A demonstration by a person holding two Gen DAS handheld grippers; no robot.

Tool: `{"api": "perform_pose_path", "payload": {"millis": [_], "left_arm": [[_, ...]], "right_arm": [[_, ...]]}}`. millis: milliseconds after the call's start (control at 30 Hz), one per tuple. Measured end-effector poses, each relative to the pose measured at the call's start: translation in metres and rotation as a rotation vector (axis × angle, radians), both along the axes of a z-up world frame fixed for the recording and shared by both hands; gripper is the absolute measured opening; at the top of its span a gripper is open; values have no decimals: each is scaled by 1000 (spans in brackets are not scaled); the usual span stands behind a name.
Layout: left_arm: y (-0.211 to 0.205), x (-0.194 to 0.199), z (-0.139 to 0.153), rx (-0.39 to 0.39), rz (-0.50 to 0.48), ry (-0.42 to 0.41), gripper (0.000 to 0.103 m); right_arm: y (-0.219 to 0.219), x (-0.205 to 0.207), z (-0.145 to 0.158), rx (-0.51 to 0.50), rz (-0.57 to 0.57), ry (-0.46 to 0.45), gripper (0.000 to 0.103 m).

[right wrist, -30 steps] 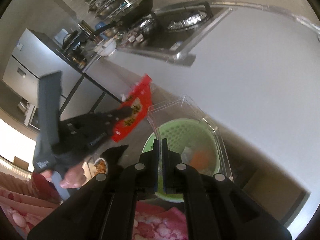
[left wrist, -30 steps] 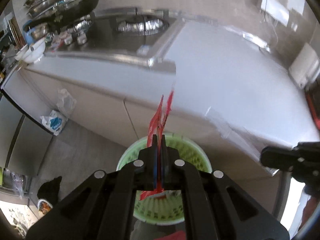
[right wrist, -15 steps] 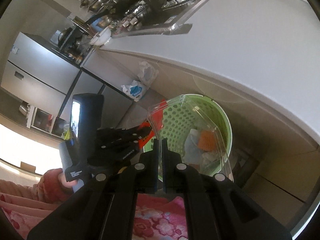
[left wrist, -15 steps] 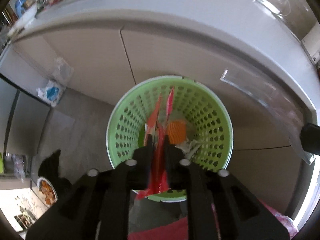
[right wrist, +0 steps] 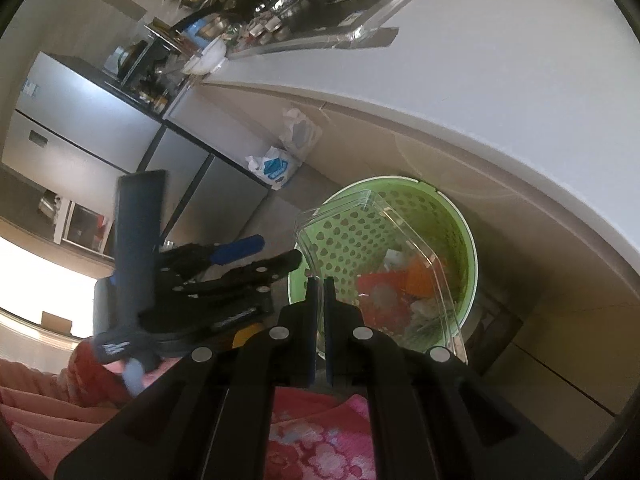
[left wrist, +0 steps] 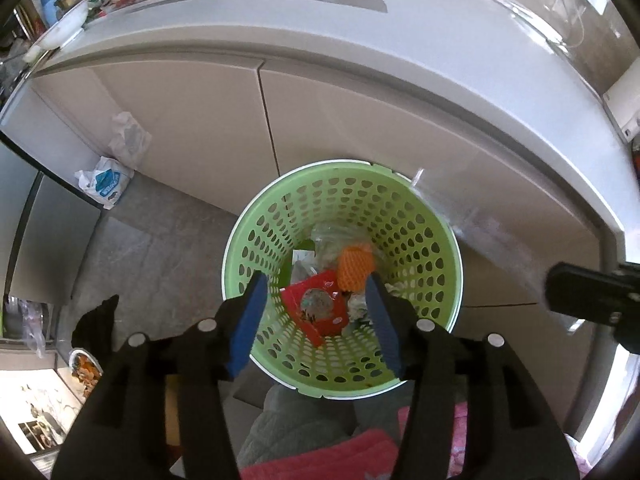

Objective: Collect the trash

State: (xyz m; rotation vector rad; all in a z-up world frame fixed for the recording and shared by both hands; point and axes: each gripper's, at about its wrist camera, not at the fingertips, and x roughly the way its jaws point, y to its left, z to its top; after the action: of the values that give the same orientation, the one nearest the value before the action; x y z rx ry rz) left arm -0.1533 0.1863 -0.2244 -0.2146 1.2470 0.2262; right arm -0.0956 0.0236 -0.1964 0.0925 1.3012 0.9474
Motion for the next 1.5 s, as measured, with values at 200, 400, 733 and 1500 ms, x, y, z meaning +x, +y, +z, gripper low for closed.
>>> {"api": "perform_pose_path", "payload": {"millis": [200, 400, 733, 1500], "left_arm": [[5, -2, 7, 23, 33, -19, 54], [14, -9, 18, 43, 58, -51, 61], [19, -12, 29, 64, 72, -72, 66], [-50, 51, 143, 186, -119, -363, 81]], "right_arm": [[11, 3, -18, -15, 29, 25, 4], [38, -3, -41, -83, 109, 22, 16], [41, -11, -34, -180, 77, -59, 83], [-67, 45, 88, -289, -389, -366, 101]]}}
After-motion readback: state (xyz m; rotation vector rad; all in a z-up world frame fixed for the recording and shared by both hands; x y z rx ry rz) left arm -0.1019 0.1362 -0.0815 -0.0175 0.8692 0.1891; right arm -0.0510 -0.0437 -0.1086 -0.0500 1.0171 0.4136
